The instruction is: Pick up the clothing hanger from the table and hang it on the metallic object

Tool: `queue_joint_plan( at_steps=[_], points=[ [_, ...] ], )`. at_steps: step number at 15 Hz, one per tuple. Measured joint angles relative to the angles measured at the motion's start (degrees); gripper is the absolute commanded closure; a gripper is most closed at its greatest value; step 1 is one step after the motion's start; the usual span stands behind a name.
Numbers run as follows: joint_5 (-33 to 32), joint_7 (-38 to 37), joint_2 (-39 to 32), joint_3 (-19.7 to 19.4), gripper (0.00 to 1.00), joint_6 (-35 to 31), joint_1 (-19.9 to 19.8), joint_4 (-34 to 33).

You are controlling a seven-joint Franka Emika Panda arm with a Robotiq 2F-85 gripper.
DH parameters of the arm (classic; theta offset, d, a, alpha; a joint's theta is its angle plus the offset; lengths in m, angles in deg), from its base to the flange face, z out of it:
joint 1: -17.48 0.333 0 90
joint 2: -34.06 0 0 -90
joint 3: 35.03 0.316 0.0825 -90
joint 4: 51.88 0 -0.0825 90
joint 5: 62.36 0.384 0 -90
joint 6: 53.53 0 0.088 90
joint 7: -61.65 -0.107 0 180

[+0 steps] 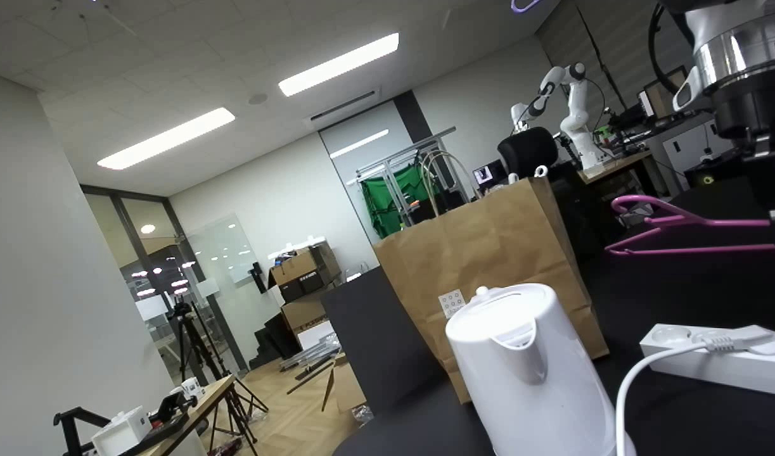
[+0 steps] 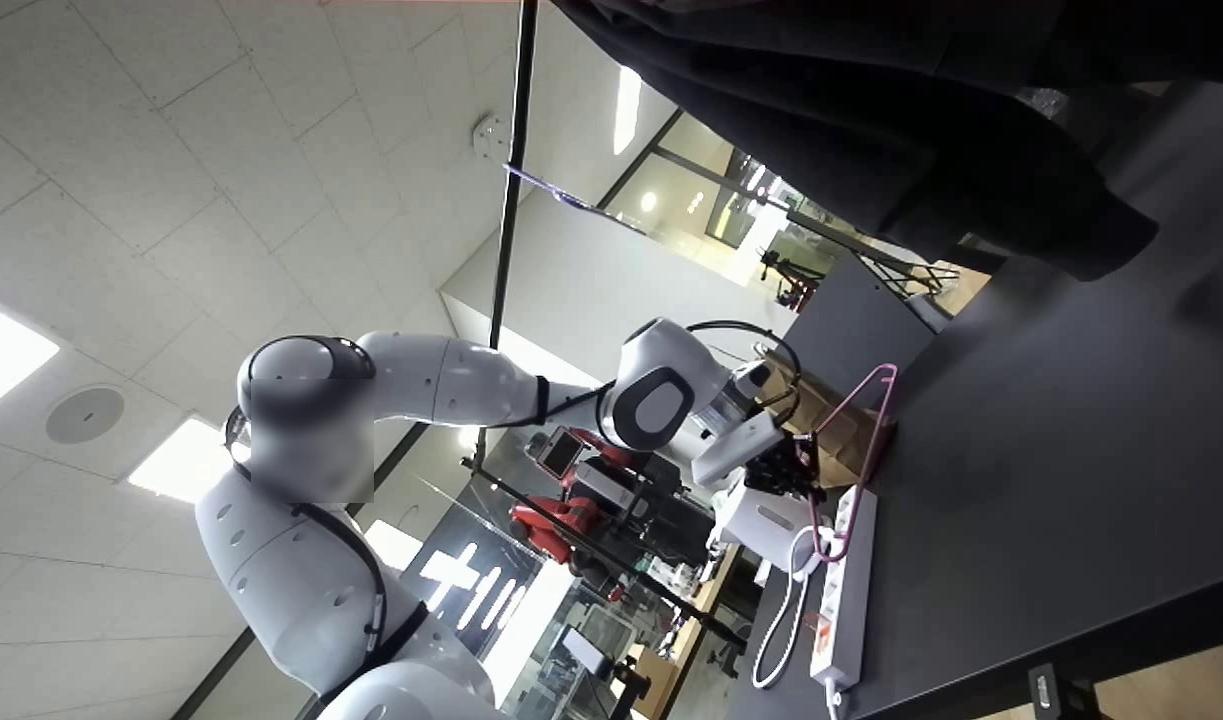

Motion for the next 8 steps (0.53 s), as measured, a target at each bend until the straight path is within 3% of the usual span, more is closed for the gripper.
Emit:
queue_joint_plan(
  at_steps=[2, 8],
  points=[
    [0.03, 2.40, 0.68, -1.65, 0.92, 3.41, 0.23, -0.58],
    [0.04, 2.86, 0.77, -1.92, 0.92, 3.77, 0.89, -0.59]
  ],
)
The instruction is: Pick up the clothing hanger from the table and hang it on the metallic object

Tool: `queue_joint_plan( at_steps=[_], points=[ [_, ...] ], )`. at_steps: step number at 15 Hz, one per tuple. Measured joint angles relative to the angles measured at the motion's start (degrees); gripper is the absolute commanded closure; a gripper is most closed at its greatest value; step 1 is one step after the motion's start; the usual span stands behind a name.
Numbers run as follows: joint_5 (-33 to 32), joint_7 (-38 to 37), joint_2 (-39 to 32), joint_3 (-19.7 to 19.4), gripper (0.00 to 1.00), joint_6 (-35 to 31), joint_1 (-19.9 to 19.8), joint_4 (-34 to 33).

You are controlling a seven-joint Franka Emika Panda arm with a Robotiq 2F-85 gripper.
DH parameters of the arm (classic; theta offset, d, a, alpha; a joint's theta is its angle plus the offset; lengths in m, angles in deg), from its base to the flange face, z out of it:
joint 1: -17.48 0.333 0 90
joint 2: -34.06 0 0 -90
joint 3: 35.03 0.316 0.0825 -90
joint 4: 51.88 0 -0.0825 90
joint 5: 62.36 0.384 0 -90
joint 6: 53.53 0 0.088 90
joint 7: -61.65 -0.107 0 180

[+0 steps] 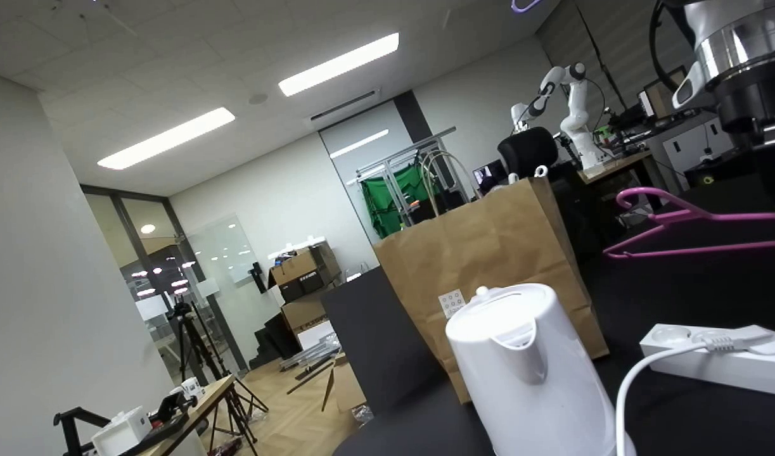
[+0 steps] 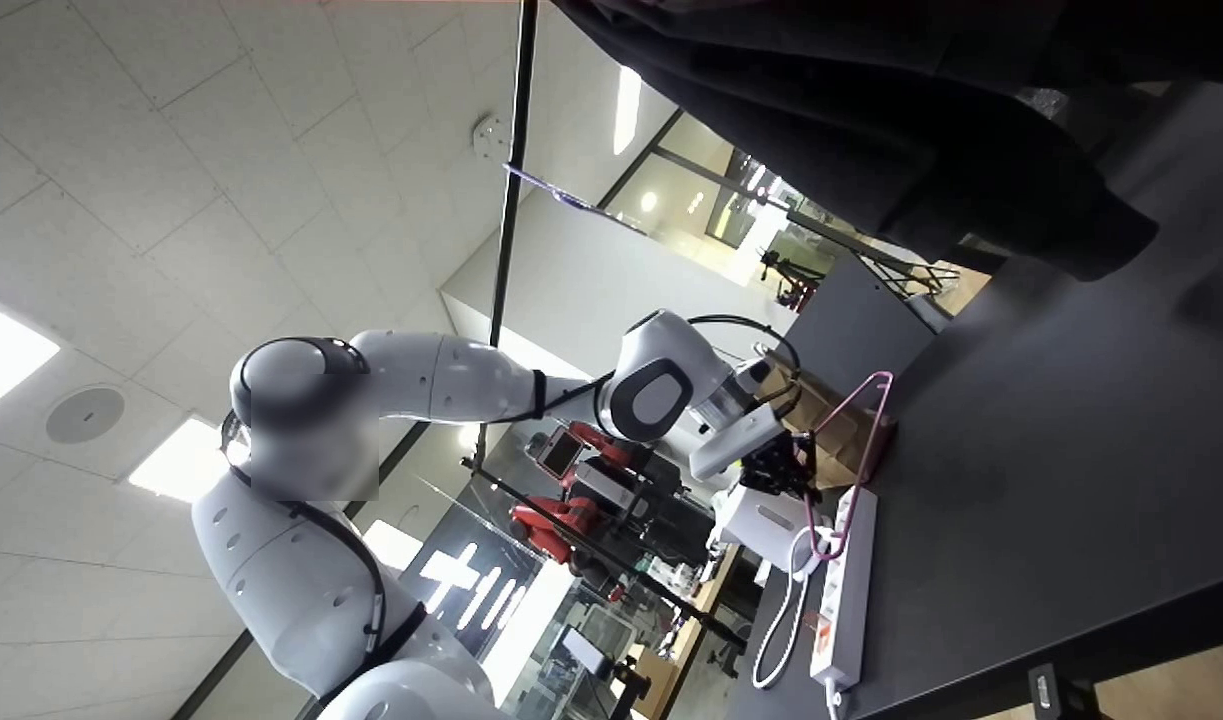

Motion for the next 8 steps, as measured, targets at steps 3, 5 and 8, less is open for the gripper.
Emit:
queue_joint_plan(
  at_steps=[3, 5, 8],
  points=[
    [0.00, 0.01, 0.00, -0.02, 0.92, 0.00, 0.00, 0.00],
    [0.00, 0.02, 0.00, -0.03, 0.98, 0.00, 0.00, 0.00],
    [1.32, 1.57, -0.01, -3.24, 0.98, 0.00, 3.35, -0.01]
  ],
)
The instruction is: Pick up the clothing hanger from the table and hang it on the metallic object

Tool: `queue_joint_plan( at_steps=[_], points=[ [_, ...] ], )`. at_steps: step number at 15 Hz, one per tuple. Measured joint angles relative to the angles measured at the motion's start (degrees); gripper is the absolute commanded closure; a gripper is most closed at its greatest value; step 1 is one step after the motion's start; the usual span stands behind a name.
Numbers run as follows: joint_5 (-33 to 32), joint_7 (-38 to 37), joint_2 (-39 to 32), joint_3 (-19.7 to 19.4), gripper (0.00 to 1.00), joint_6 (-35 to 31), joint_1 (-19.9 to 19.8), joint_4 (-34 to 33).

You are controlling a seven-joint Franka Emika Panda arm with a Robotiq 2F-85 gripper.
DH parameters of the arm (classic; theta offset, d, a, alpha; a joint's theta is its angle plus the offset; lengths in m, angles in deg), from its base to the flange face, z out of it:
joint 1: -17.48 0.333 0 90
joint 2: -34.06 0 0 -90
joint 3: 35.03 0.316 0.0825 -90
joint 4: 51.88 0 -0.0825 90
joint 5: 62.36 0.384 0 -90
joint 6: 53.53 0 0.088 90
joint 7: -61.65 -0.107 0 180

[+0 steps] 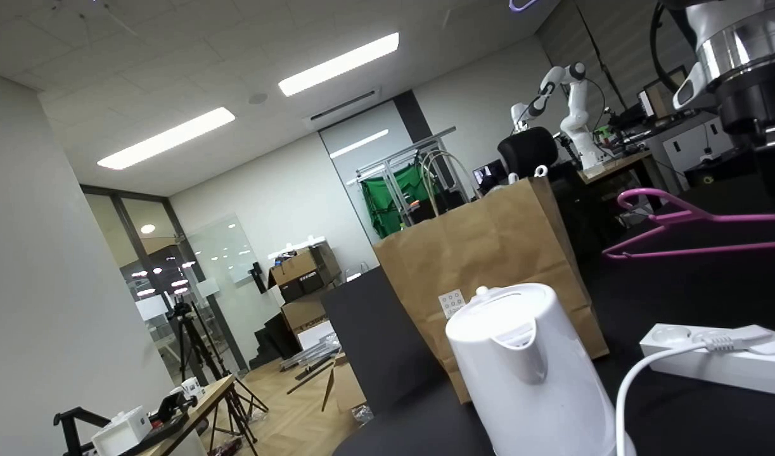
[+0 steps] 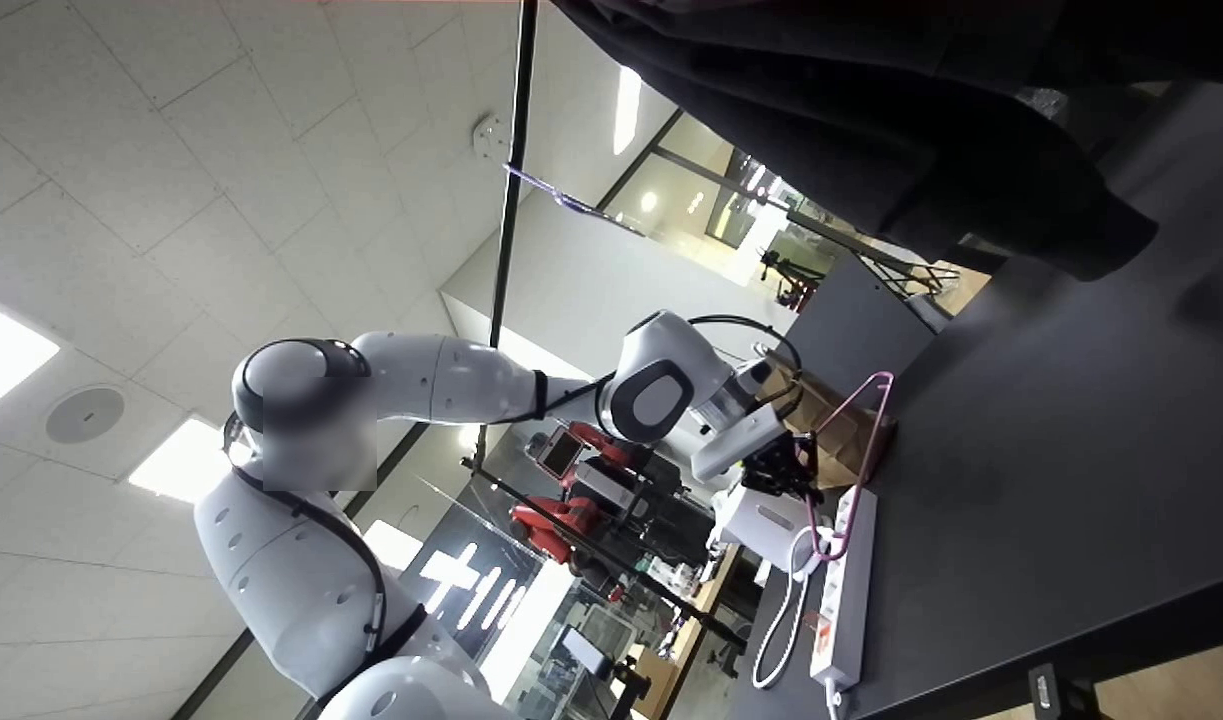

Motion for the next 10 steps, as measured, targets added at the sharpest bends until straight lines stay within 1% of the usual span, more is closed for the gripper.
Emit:
queue_joint_plan(
  at_steps=[2, 4, 7, 10],
  points=[
    [2.94, 2.96, 0.29, -0.93, 0.98, 0.11, 1.78, -0.34],
    [7.82, 7.53, 1.38, -1.12, 0.98, 1.42, 3.06, -1.16],
    [14.77, 13.71, 4.48, -2.34, 0.98, 6.20, 5.27, -2.37],
    [20.45, 17.65, 7.78, -4.67, 0.98, 11.49, 7.88, -3.51]
  ],
)
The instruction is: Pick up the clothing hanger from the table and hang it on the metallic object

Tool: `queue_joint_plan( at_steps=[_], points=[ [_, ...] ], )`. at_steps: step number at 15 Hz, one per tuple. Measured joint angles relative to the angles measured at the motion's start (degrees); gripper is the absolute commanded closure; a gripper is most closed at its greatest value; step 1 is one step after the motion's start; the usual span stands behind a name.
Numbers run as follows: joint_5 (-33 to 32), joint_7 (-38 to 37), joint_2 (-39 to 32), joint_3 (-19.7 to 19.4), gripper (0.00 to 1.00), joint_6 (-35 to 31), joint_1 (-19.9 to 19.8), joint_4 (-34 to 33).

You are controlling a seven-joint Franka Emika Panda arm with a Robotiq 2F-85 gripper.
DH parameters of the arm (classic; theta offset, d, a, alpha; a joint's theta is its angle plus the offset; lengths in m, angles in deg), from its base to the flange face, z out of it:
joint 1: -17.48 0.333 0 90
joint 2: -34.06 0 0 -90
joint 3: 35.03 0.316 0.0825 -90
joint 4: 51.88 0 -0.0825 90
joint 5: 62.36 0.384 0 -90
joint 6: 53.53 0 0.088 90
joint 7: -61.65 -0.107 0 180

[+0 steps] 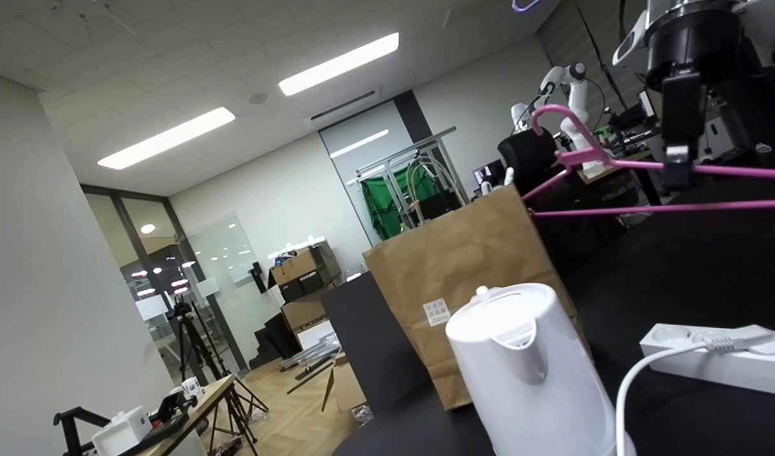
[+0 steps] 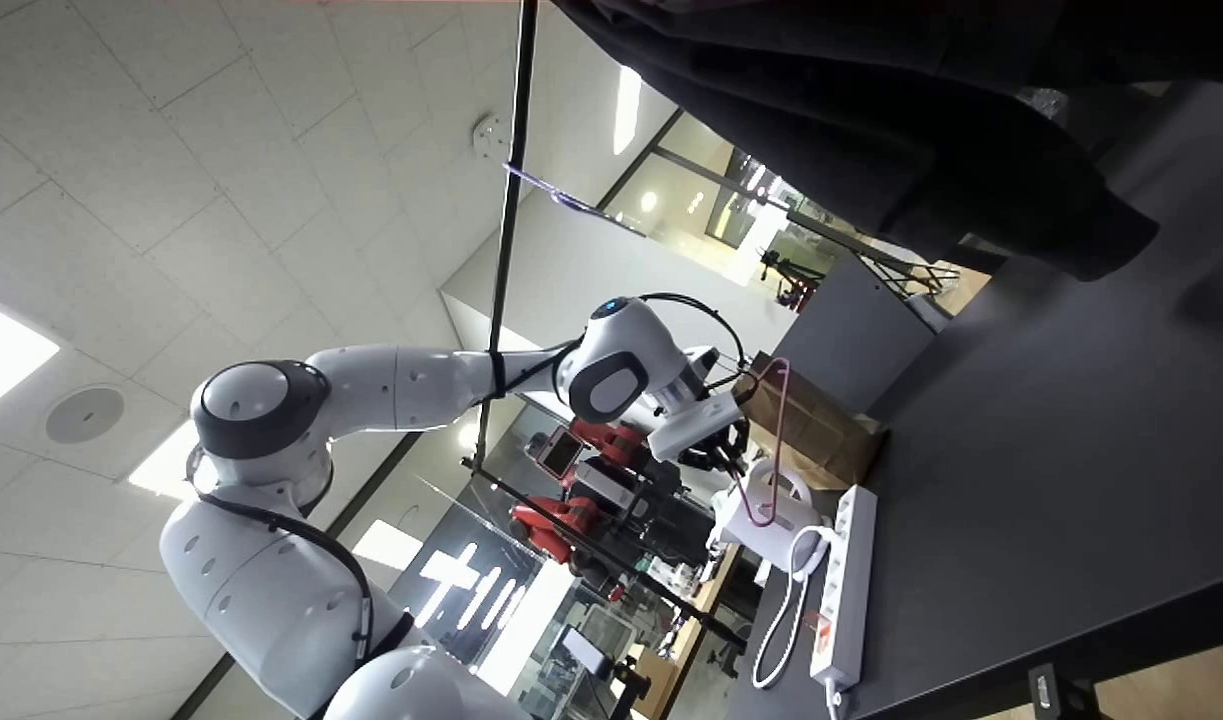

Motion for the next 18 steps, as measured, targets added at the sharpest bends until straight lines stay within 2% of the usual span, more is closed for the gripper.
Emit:
queue_joint_plan(
  at_steps=[4, 5, 7, 13, 14, 18],
  points=[
    [1.46, 1.90, 5.32, -4.19, 0.98, 6.68, 2.54, -0.75],
    [1.04, 1.98, 6.89, -5.29, 0.92, 7.82, 2.86, -0.70],
    [0.37, 1.98, 9.23, -6.84, 0.92, 8.73, 3.38, -0.47],
    [-0.01, 1.98, 10.24, -7.30, 0.92, 8.83, 3.77, 0.20],
    [-0.07, 1.98, 10.24, -7.30, 0.98, 8.83, 3.77, 0.21],
    [-0.16, 2.03, 10.10, -8.17, 0.98, 8.65, 4.74, -0.01]
  ],
)
